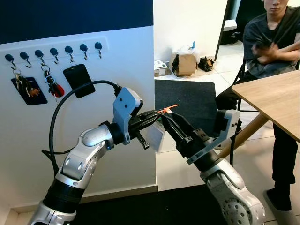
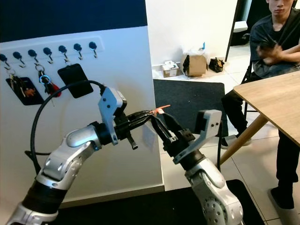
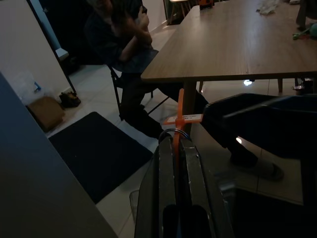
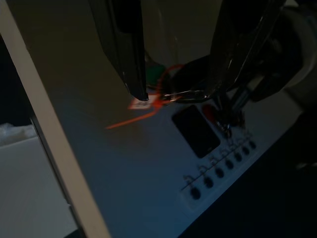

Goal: Hang keys on a hook

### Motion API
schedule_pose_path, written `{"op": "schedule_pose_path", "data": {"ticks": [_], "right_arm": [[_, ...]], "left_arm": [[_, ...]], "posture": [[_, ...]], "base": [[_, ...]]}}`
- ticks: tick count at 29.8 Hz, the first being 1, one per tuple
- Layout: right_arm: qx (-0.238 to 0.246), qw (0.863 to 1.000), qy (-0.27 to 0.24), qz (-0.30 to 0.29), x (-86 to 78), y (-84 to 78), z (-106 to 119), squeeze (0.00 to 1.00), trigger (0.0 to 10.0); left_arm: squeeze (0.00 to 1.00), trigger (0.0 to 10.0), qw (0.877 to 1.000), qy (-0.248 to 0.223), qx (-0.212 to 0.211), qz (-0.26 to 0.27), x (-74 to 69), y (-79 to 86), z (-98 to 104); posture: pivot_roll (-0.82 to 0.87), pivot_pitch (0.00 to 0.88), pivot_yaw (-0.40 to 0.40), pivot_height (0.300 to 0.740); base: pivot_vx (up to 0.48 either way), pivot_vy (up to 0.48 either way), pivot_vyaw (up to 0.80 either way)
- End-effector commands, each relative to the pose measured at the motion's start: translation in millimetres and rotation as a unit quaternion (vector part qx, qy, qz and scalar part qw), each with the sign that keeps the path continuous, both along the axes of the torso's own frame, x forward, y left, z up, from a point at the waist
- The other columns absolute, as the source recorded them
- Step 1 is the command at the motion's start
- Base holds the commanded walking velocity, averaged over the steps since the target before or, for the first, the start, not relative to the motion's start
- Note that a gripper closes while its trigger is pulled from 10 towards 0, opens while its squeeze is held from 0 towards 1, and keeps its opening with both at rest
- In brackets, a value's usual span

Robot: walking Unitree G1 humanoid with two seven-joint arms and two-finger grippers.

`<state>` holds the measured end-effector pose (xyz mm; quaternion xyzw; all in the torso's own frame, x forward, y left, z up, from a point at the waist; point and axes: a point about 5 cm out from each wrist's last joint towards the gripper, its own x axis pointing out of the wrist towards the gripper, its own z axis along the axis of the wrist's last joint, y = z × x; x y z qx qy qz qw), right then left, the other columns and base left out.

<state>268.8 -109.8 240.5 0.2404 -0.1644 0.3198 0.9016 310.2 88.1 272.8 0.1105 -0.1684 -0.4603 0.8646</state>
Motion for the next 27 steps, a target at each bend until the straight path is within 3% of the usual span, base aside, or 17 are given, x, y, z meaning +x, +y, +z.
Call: {"op": "schedule_pose_path", "data": {"ticks": [1, 9, 27], "right_arm": [[0.016, 1.0, 0.015, 0.008, 0.0, 1.6, -2, 0.0, 10.0], [0.058, 0.997, 0.053, 0.016, 5.9, 6.2, -9, 0.0, 10.0], [0.075, 0.993, 0.043, 0.081, 5.3, 18.4, -1, 0.0, 10.0]], "left_arm": [[0.0, 10.0, 1.0, 0.005, -0.007, -0.012, -4.4, -1.7, -1], [0.0, 10.0, 0.999, 0.01, -0.017, -0.025, -9.4, -1.5, 2], [0.0, 10.0, 0.999, 0.014, -0.022, -0.04, -15.2, -7.2, 4]], "posture": [[0.01, 0.188, 0.098, 0.74], [0.02, 0.184, 0.091, 0.74], [0.02, 0.173, 0.091, 0.74]], "base": [[0.0, 0.0, 0.0], [0.0, 0.0, 0.0], [0.0, 0.0, 0.0]]}}
